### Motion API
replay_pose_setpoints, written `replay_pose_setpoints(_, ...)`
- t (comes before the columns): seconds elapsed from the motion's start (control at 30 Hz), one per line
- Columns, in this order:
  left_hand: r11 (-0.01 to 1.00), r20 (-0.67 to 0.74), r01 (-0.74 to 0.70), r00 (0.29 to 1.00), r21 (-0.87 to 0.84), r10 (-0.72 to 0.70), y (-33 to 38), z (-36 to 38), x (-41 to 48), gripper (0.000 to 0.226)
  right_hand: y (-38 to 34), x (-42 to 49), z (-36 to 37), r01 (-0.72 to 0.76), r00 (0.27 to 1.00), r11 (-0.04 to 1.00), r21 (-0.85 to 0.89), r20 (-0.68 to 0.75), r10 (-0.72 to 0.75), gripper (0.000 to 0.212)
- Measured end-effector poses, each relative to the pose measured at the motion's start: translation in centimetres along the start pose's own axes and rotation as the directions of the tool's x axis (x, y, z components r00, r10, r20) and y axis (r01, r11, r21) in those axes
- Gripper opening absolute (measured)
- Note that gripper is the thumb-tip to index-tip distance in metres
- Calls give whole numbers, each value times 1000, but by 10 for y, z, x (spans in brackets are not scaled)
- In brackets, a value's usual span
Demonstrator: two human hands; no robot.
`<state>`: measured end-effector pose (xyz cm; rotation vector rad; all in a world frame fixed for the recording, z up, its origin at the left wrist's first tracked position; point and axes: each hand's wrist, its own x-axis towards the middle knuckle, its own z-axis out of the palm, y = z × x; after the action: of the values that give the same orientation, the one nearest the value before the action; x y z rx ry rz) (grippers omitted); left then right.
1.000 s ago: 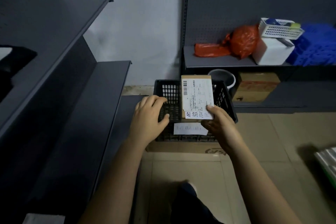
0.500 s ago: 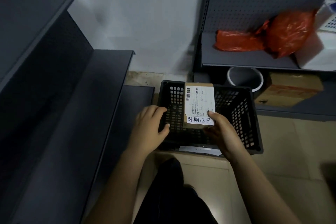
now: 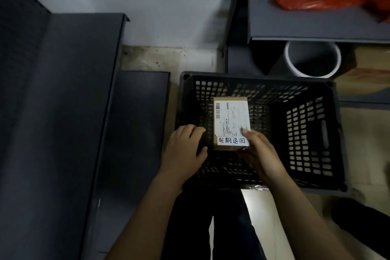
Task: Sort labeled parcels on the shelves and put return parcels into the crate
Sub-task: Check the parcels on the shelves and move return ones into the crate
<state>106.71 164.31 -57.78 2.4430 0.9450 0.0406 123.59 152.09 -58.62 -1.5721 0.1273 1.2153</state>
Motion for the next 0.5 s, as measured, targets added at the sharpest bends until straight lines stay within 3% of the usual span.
replay_pose_setpoints(0.1,998,65,50,997,-46,-47,-13,35,17,44,13,39,-3,-25,1000,999,-38,-9,25,39)
replay_pose_setpoints(0.27,938,232,189,965,-291,-122,-25,92,47,63,39,103,-9,-76,996,987,-140,30,81,54)
replay_pose_setpoints(0.37,884,261,263,950,-387,-169,-34,121,61,74,55,135,-11,-89,995,985,-149,28,94,45)
replay_pose_setpoints(0.5,853,315,349,920,-388,-233,-49,156,73,96,72,175,-3,-112,991,976,-189,51,124,41)
